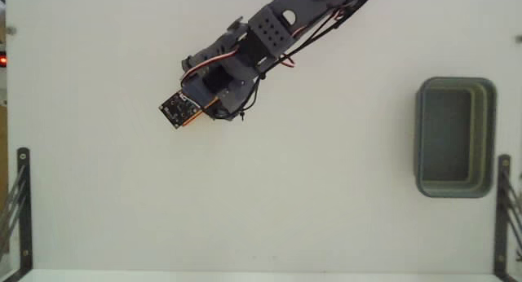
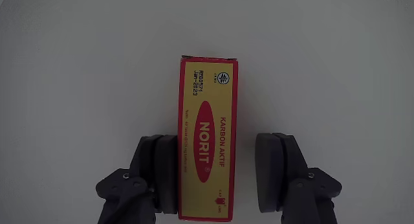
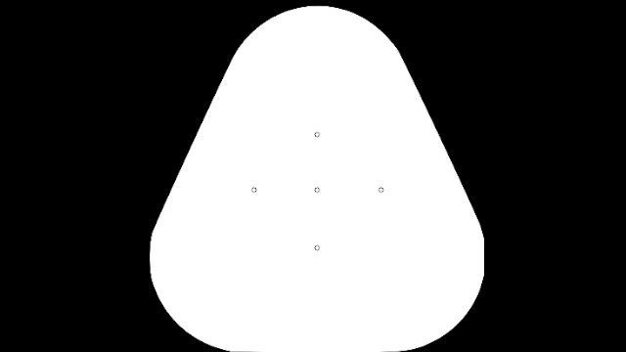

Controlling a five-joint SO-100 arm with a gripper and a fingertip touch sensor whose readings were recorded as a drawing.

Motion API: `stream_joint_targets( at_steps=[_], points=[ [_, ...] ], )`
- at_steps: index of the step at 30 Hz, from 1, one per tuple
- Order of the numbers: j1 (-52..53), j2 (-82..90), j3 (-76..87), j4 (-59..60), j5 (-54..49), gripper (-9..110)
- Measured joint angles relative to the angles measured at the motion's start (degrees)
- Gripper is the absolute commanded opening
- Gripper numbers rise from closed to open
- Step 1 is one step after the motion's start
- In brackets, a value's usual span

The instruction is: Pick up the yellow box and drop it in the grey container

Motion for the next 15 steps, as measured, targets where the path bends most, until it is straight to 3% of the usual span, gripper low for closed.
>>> stream_joint_targets(
  at_steps=[15],
  points=[
    [0.0,0.0,0.0,0.0,0.0,65]
  ],
)
